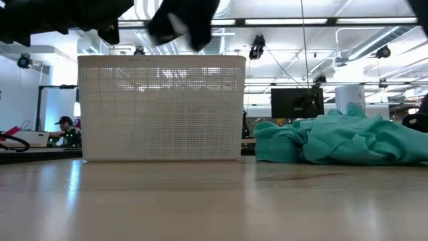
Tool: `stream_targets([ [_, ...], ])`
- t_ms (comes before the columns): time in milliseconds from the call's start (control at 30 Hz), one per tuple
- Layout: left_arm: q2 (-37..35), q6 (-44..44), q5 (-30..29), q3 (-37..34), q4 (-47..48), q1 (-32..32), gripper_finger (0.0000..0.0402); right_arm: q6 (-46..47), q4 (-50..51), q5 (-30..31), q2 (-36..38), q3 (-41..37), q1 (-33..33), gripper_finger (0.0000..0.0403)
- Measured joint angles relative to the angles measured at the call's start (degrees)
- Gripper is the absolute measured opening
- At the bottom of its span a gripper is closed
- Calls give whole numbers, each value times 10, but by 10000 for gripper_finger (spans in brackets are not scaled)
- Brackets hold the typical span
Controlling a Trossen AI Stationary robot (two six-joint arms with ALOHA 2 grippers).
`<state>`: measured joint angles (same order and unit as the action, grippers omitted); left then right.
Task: Sort clothes
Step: Put the dark blue boxer shorts into the white laundry bin, then put the light blue polo shirt into the white laundry bin
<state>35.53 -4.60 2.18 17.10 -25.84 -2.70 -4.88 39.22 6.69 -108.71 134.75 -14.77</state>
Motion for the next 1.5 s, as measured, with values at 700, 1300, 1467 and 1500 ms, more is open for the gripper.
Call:
stream_targets([
  [700,1,0,-2,0,-3,0,0,81,-1,-142,-63,-1,-40,231],
  [1300,-3,7,-1,0,-9,0,0,83,467,-4,108,-15,-20,155],
  [1467,-4,7,-1,0,-12,0,0,124,484,-5,137,-121,-15,199],
  [1500,-5,7,-1,0,-11,0,0,129,481,-5,145,-150,-14,206],
])
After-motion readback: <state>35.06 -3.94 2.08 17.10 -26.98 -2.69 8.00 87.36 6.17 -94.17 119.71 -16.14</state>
